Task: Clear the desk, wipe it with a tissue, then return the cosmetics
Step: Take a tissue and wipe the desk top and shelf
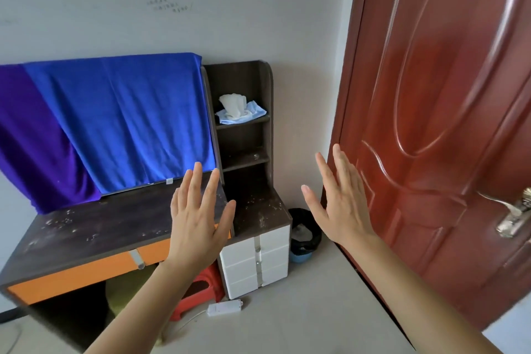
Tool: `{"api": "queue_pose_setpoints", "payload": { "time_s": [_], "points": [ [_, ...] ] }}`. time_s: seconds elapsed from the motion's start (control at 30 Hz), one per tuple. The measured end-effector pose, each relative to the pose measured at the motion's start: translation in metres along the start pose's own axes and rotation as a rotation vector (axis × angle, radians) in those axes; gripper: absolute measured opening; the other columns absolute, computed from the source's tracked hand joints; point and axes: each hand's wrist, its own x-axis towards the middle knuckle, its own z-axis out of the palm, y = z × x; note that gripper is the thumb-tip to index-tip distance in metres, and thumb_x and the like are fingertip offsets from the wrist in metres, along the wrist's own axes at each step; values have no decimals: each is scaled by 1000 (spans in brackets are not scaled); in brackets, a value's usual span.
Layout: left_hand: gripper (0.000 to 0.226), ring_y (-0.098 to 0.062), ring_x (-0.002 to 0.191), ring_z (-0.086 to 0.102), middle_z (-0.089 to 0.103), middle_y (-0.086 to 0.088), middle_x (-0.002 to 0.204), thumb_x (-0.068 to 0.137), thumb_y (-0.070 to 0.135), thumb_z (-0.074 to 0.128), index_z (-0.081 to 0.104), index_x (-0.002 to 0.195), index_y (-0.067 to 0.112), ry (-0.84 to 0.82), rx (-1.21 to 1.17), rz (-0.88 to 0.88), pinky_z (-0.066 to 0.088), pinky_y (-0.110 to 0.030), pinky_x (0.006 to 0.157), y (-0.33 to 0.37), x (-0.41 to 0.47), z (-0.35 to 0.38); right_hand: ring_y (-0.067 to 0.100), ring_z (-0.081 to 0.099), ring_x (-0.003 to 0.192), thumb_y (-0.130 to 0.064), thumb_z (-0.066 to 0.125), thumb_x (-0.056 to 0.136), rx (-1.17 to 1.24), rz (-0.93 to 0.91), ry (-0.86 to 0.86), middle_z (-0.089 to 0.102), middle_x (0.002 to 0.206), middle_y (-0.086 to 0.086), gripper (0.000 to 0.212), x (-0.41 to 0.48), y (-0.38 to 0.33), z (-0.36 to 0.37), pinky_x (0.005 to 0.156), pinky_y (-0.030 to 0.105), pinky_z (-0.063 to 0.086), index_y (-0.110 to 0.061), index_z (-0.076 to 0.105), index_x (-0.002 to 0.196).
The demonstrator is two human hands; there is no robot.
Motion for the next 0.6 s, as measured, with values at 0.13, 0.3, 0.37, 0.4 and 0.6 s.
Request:
{"api": "queue_pose_setpoints", "payload": {
  "time_s": [0.13,0.3,0.37,0.4,0.6],
  "points": [
    [64,-31,150,16,16,-11,163,97,52,37,30,153,20,-30,72,-7,28,-56,115,-23,59,47,28,17,153,-61,34,101,67,-1,-35,7,168,10,69,58,31,64,119,50,31,-28,18,159],
    [68,-31,151,15,13,-10,164,96,54,34,29,154,19,-58,121,-31,29,-54,114,-53,143,90,27,21,152,-66,26,100,143,24,-71,7,168,7,70,146,60,134,116,44,30,-30,17,159],
    [69,-30,151,13,12,-9,165,96,55,34,26,155,21,-55,132,-39,29,-53,114,-68,172,103,26,20,152,-66,25,99,155,19,-81,6,168,6,70,179,67,159,116,41,29,-31,15,159],
    [69,-29,152,12,11,-9,165,96,55,34,25,155,22,-55,128,-53,29,-52,113,-75,184,109,25,19,153,-66,25,99,165,19,-93,5,168,5,70,193,68,171,116,39,28,-31,14,159],
    [69,-28,152,13,10,-7,165,96,55,35,26,156,22,-95,107,-53,31,-51,113,-132,248,158,23,26,150,-65,27,100,209,0,-131,9,168,1,65,268,65,251,110,36,34,-34,18,156]
  ]
}}
